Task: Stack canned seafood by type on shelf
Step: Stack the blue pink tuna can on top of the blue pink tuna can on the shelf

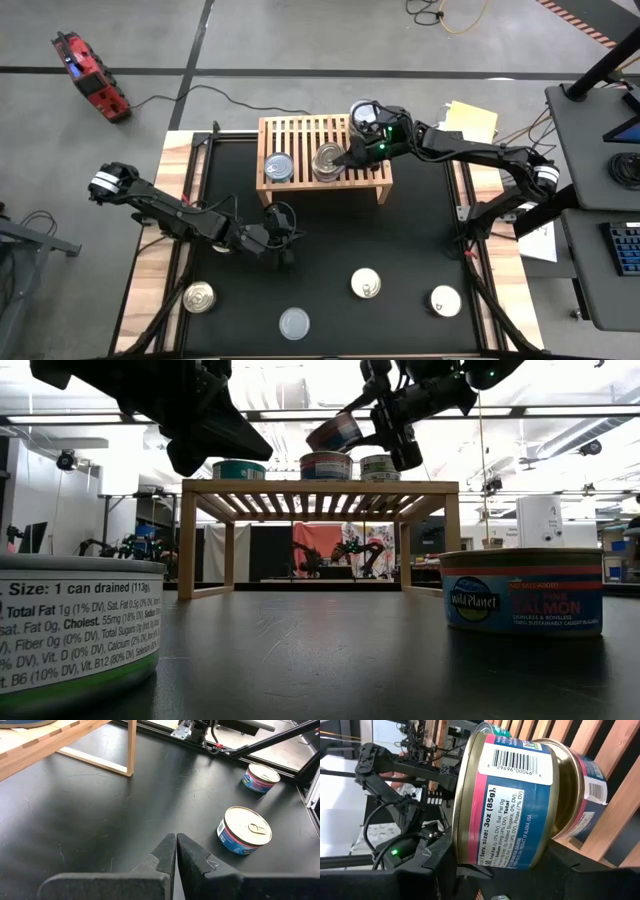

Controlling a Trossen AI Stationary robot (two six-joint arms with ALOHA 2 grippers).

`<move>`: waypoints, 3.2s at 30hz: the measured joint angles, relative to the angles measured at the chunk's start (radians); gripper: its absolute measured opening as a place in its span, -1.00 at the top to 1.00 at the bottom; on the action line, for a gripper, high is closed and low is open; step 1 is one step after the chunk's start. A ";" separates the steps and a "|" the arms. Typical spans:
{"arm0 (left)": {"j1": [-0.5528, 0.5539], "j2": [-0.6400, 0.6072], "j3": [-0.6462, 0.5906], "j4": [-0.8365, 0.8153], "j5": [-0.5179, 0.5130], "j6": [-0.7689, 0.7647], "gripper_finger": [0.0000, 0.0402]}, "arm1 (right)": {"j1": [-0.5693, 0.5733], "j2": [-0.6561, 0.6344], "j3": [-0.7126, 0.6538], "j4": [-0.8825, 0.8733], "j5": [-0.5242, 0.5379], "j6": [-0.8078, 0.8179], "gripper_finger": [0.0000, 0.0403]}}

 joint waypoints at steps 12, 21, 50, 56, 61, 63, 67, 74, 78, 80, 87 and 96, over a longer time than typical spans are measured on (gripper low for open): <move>0.000 0.000 0.000 0.000 -0.002 -0.002 1.00 | -0.001 0.000 0.002 0.000 0.017 0.026 -0.30; 0.000 0.001 0.000 0.015 -0.027 0.002 1.00 | -0.002 0.000 0.002 0.001 0.063 0.037 -0.25; 0.012 0.001 0.127 0.188 -0.176 0.375 1.00 | 0.001 0.033 0.003 0.057 0.090 0.021 -0.36; 0.017 0.001 0.173 0.130 -0.262 0.461 1.00 | 0.001 0.033 0.004 0.083 0.092 0.019 -0.45; 0.032 0.001 0.176 0.132 -0.263 0.475 1.00 | 0.001 0.033 0.004 0.091 0.124 0.018 -0.48; 0.035 0.001 0.176 0.132 -0.263 0.474 1.00 | 0.001 0.033 0.004 0.091 0.127 0.015 -0.47; 0.039 0.001 0.176 0.135 -0.263 0.473 1.00 | 0.001 0.033 0.004 0.092 0.135 -0.001 -0.43; 0.050 0.001 0.176 0.140 -0.262 0.473 1.00 | 0.003 0.034 0.004 0.093 0.145 -0.001 -0.44; 0.053 0.001 0.176 0.146 -0.262 0.473 1.00 | 0.008 0.034 0.004 0.100 0.145 0.038 -0.49; 0.053 0.001 0.176 0.148 -0.262 0.473 1.00 | 0.008 0.034 0.004 0.120 0.145 0.067 -0.51; 0.068 0.001 0.176 0.149 -0.262 0.473 1.00 | 0.007 0.035 0.003 0.142 0.169 0.096 -0.56; 0.091 0.001 0.176 0.156 -0.261 0.474 1.00 | 0.012 0.035 0.004 0.154 0.171 0.107 -0.49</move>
